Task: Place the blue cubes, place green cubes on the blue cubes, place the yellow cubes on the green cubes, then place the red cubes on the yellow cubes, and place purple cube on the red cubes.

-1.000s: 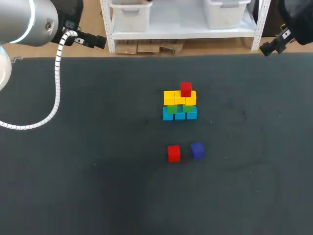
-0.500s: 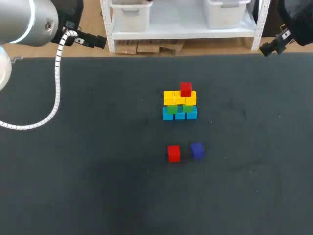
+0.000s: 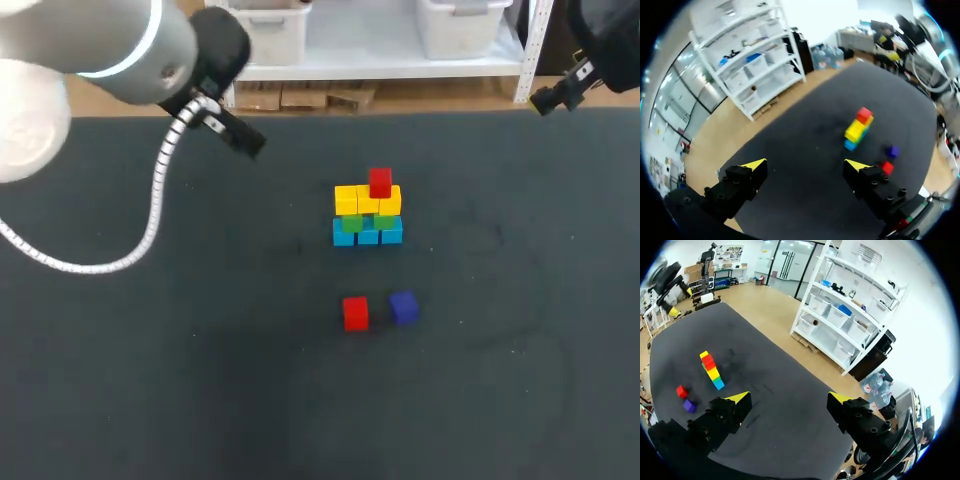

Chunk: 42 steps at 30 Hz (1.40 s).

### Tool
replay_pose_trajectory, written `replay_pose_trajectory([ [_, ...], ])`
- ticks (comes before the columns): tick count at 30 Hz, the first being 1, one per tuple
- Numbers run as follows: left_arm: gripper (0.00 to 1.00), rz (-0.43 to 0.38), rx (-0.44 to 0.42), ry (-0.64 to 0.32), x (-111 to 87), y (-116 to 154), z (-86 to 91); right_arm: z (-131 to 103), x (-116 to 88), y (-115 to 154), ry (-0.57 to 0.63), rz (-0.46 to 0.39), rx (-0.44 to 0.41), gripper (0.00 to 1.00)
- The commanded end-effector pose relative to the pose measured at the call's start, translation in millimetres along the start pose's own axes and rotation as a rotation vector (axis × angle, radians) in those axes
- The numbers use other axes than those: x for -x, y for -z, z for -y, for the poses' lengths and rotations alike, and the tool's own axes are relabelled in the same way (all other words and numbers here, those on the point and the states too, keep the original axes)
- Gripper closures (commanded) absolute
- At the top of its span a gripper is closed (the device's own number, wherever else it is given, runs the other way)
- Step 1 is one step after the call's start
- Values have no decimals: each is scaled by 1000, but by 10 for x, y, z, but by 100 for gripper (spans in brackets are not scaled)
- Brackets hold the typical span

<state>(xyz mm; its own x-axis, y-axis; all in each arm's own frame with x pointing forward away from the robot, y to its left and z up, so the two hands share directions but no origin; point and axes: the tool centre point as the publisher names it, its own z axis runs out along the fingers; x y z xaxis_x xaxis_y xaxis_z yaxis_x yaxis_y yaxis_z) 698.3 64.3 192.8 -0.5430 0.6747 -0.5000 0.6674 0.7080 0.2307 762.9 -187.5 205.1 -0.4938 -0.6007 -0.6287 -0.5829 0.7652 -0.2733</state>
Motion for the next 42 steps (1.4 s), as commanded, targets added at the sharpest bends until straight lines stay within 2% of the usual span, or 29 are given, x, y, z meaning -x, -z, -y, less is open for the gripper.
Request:
replay_pose_trajectory([
  [1, 0, -58, -1, -58, -66, -22, 335, -11, -7, -2, -1, 2, -6, 0],
  [3, 0, -99, 13, -104, -148, -87, 529, -11, -7, -2, -1, 2, -6, 0],
  [6, 0, -135, -27, -139, -271, -163, 787, -11, -7, -2, -1, 2, -6, 0],
  [9, 0, -165, -81, -156, -391, -263, 970, -11, -7, -2, -1, 2, -6, 0],
  [13, 0, -169, -170, -230, -454, -342, 1168, -11, -7, -2, -1, 2, -6, 0],
  [17, 0, -205, -240, -322, -494, -401, 1334, -11, -7, -2, -1, 2, -6, 0],
  [21, 0, -203, -335, -471, -498, -350, 1503, -11, -7, -2, -1, 2, -6, 0],
  [23, 0, -206, -349, -572, -502, -343, 1602, -11, -7, -2, -1, 2, -6, 0],
  [27, 0, -231, -418, -692, -488, -396, 1765, -11, -7, -2, -1, 2, -6, 0],
  [31, 0, -251, -480, -758, -463, -455, 1846, -11, -7, -2, -1, 2, -6, 0],
  [35, 0, -288, -520, -768, -462, -540, 1871, -11, -7, -2, -1, 2, -6, 0],
  [38, 0, -315, -571, -709, -433, -607, 1878, -11, -7, -2, -1, 2, -6, 0],
  [42, 0, -335, -587, -616, -410, -715, 1879, -11, -7, -2, -1, 2, -6, 0],
])
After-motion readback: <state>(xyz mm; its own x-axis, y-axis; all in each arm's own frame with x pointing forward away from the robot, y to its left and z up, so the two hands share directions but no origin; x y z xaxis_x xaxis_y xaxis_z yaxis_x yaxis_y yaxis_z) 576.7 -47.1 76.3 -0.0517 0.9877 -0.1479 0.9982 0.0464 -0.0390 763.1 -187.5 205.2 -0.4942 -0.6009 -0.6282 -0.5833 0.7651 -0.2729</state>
